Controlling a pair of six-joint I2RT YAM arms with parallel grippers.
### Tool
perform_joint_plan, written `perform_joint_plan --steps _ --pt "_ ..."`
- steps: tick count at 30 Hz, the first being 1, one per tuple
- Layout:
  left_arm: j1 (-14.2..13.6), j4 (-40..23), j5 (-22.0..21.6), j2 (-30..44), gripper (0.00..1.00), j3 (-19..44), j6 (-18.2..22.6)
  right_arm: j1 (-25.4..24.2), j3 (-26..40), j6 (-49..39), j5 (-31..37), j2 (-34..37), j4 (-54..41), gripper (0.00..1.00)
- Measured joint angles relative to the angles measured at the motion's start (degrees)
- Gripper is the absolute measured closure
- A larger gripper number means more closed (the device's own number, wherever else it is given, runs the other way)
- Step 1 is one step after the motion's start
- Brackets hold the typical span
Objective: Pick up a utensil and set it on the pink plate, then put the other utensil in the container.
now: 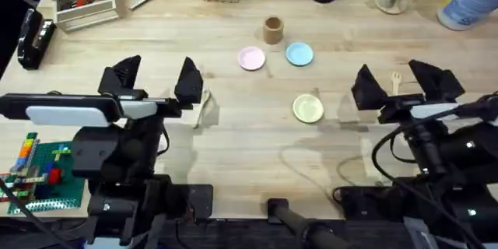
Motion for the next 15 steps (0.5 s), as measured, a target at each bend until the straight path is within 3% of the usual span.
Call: perform_joint_plan --steps 10,15 --pt "0.0 0.07 0.0 -0.01 0.007 0.12 0.0 0.0 0.54 -1.2 -0.02 0.0 -0.76 0.005" --pt "-0.01 -1.79 0.0 0.0 0.007 2.91 0.02 0.0 3.74 -1.79 -0.9 0.09 -6.5 0.005"
